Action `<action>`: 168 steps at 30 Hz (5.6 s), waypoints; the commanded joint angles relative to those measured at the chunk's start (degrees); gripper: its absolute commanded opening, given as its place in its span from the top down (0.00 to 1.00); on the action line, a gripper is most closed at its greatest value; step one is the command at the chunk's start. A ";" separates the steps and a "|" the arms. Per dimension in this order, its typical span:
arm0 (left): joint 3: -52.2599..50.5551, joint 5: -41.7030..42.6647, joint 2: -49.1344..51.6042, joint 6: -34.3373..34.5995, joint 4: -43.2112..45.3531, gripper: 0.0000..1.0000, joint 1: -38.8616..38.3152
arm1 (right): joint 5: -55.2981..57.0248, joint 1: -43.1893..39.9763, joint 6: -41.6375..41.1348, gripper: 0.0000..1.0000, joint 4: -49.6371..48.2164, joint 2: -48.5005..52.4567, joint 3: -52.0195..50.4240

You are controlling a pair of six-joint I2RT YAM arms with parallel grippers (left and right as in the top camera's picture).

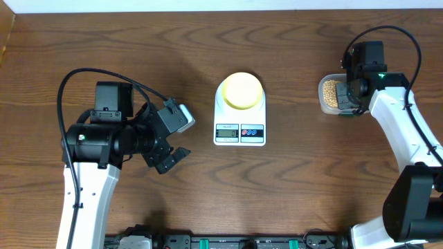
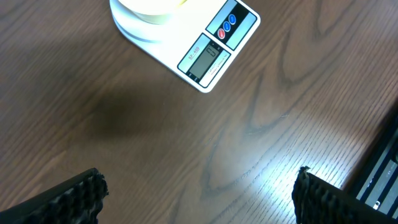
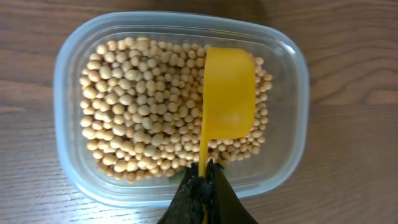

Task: Scoop item into bowl and weigh 50g on scale
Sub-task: 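Lower the yellow scoop with the right gripper into the soybean tub, then drag the scoop through the soybeans and lift it out, right gripper, then carry the filled scoop with the right gripper over the yellow bowl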

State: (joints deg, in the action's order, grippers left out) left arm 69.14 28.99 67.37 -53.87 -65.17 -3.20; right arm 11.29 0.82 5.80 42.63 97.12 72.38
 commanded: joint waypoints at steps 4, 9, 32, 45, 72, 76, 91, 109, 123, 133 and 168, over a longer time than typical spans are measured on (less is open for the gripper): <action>0.61 -0.09 -0.39 -0.50 -0.15 0.02 0.20 | -8.02 -1.66 0.81 0.99 1.51 0.63 1.01; 0.61 -0.09 -0.39 -0.50 -0.15 0.02 0.20 | -11.65 -4.15 -1.70 0.99 3.34 0.63 1.01; 0.61 -0.09 -0.39 -0.50 -0.17 0.02 0.20 | -29.00 -13.27 -12.24 0.99 7.26 0.66 -1.42; 0.61 -0.09 -0.39 -0.50 -0.15 0.02 0.20 | -29.62 -15.52 -16.52 0.99 6.23 0.66 -6.14; 0.61 -0.09 -0.39 -0.50 -0.15 0.02 0.20 | -48.00 -29.59 -14.12 0.99 4.55 0.66 -6.54; 0.61 -0.09 -0.39 -0.50 -0.15 0.02 0.20 | -51.04 -31.34 -12.09 0.99 5.22 0.66 -6.51; 0.61 -0.09 -0.39 -0.50 -0.15 0.02 0.20 | -60.26 -35.01 -10.01 0.99 7.41 0.66 -6.54; 0.61 -0.09 -0.39 -0.50 -0.15 0.02 0.20 | -70.95 -36.06 -9.97 0.99 7.96 0.66 -6.51; 0.61 -0.09 -0.39 -0.50 -0.15 0.02 0.20 | -80.08 -36.57 -8.68 0.99 6.86 0.66 -6.51; 0.61 -0.09 -0.39 -0.50 -0.15 0.02 0.20 | -80.72 -29.94 -9.66 0.99 4.37 0.66 -6.51; 0.61 -0.09 -0.39 -0.50 -0.15 0.02 0.20 | -77.99 1.97 -22.58 0.99 -21.16 0.66 -6.51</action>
State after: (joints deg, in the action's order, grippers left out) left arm 69.14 29.02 67.37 -53.87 -65.17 -3.20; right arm -66.83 1.30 -19.84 21.63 97.12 65.78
